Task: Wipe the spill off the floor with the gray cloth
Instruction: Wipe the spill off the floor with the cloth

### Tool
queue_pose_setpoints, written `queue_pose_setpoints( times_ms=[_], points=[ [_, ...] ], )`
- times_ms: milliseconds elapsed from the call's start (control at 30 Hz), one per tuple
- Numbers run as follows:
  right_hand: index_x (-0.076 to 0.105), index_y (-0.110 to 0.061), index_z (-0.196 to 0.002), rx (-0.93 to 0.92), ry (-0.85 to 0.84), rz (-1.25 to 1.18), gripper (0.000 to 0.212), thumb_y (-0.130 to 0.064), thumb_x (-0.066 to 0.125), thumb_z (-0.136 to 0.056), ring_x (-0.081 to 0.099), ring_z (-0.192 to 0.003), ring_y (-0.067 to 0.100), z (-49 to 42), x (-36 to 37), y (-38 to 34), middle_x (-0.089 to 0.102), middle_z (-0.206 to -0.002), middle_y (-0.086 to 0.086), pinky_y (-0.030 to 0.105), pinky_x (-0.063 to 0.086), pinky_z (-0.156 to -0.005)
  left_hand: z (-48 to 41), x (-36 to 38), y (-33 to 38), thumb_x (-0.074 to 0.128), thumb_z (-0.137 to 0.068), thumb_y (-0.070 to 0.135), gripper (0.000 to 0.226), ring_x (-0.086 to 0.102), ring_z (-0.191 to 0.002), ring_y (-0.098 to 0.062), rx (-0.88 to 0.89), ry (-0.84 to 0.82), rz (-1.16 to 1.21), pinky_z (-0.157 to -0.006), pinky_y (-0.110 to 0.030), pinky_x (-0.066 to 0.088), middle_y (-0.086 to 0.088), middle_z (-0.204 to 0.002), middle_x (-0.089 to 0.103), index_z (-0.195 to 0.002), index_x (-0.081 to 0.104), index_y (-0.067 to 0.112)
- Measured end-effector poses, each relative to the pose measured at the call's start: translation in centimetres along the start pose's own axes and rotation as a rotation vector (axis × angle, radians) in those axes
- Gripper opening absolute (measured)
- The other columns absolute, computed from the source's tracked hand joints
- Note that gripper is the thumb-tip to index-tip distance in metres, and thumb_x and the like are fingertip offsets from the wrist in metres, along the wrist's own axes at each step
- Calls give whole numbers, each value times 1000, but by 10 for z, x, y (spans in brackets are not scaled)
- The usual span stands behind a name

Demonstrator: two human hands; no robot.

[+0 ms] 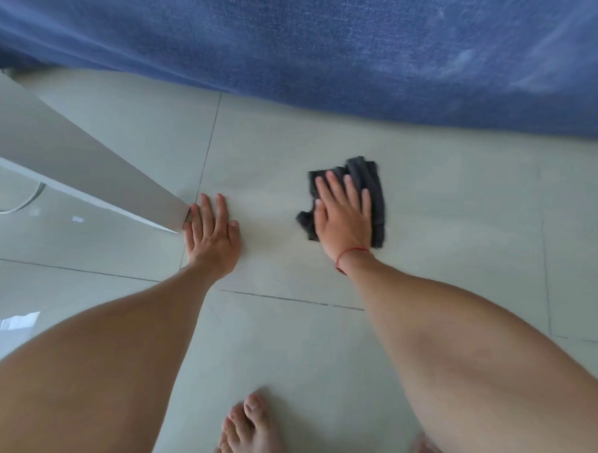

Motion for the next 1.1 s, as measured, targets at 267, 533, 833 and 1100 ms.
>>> queue_pose_setpoints(
  times_ms=[267,533,833,1100],
  points=[
    [29,-28,-150,615,140,-33,57,-40,20,-94,13,-149,22,113,-41,155,20,-160,-6,51,5,-120,71,23,18,28,-99,46,74,-12,-150,-21,-54,83,145,-121,-39,-6,-5,-163,-13,-154,-7,12],
    [23,-31,-151,543,63,-47,50,-36,25,-101,2,-150,25,104,-31,129,14,-162,-9,59,-3,-117,71,28,8,29,-96,55,80,-11,-151,-21,-24,55,112,-122,-39,-2,-4,-163,-13,-154,-8,15],
    [19,-33,-151,89,-191,-69,51,-36,23,-100,-4,-150,22,89,18,-47,6,-162,-13,53,-10,-116,66,23,8,29,-97,52,78,-14,-150,-20,-30,-49,97,-122,-39,-2,-3,-162,-18,-154,-11,16],
    [43,-12,-139,427,183,-278,59,-47,50,-91,42,-132,28,101,-28,21,45,-144,10,44,32,-104,71,-8,62,41,-93,54,59,47,-121,-31,-34,129,223,-100,-40,37,-12,-129,52,-128,51,8]
  ],
)
Point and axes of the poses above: each hand's wrist, its own z-axis away from the middle knuckle, its own x-axis out of the palm, y = z × x, the point moved 5 cm from there along -z, towards the middle knuckle
